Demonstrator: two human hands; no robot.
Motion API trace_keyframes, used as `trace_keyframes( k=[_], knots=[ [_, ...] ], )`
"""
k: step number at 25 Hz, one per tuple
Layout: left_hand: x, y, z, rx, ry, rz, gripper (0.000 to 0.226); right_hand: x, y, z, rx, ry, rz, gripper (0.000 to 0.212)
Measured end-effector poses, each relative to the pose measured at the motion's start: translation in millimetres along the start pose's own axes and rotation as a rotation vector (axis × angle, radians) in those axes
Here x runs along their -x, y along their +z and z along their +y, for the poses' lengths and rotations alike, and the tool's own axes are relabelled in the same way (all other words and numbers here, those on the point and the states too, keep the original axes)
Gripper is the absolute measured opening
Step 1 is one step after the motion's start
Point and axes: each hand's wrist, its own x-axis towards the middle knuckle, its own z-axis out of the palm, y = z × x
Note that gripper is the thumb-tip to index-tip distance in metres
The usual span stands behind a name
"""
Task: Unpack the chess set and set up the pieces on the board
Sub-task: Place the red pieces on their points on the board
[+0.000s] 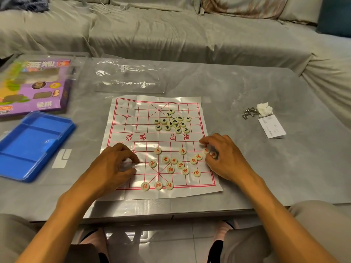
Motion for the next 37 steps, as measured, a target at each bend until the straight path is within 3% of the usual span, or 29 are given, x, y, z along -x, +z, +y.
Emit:
trace_keyframes(
  k=[4, 19, 24, 27, 31, 37],
  knots=[
    [-1.0, 0.8, -0.1, 0.003, 0.001, -0.003, 0.020, 1.8, 3.6, -5.9, 0.087, -0.115, -0.022, 0.026],
    [-1.7, 2.2, 0.2, -0.003, 0.001, -0.011, 0.021, 3.3, 1.9, -0.2, 0.162, -0.076, -0.061, 0.037],
    [-0.2, 1.0, 6.1, 0.042, -0.073, 0.020, 0.019, 2.7, -11.9, -24.5, -0.004, -0.140, 0.118, 0.037],
    [-0.8, -2.3, 6.5, 0.079, -0.159, 0.050, 0.033, -19.9, -8.7, -75.9, -0.125, -0.230, 0.017, 0.028],
    [-1.9, -1.5, 8.1, 0.127, -0.258, 0.040, 0.063, -58.0, 32.9, -135.7, 0.015, -0.403, -0.211, 0.030],
    [-6.6, -2.1, -0.5, 0.001, -0.310, 0.083, 0.065, -77.1, 60.6, -151.9, 0.082, -0.386, -0.180, 0.034]
  ],
)
